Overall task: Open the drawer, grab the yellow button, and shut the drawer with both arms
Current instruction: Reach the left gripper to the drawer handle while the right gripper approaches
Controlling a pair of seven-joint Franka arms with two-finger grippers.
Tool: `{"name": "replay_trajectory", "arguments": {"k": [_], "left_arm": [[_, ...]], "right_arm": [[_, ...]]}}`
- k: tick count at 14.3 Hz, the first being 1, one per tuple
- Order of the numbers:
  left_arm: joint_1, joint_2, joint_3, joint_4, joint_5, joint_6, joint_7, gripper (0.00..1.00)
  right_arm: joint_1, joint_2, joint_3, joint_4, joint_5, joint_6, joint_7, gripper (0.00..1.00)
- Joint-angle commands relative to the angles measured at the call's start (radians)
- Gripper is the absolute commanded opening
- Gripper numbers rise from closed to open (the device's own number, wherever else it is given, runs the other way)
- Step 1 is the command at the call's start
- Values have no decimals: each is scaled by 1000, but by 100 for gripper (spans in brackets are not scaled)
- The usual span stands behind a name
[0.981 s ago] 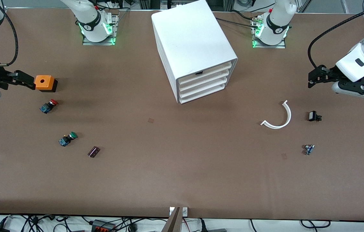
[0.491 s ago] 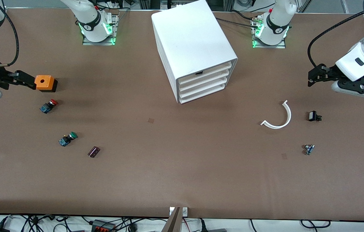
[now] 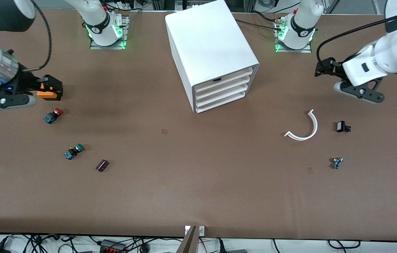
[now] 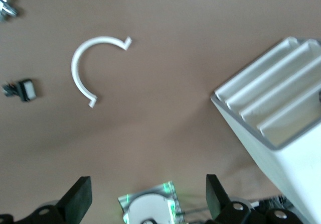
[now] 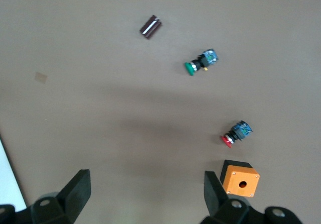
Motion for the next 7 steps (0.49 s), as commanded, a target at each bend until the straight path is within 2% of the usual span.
{"name": "replay_trajectory", "arguments": {"k": [1,2,5,7], "left_arm": [[-1,87,-2,28,-125,-103,29,100],[-1,115,-1,20,-196,-106,66,100],[-1,227,-2,14,-421,-96,192,100],[2,283,-1,-74,-605,-10,297,100]], "right_arm": [[25,2,-4,-7,79,9,0,100],[31,11,-4,3,105,9,0,100],[91,39,-4,30,113,11,0,100],[105,56,-4,50,113,11,0,100]]}}
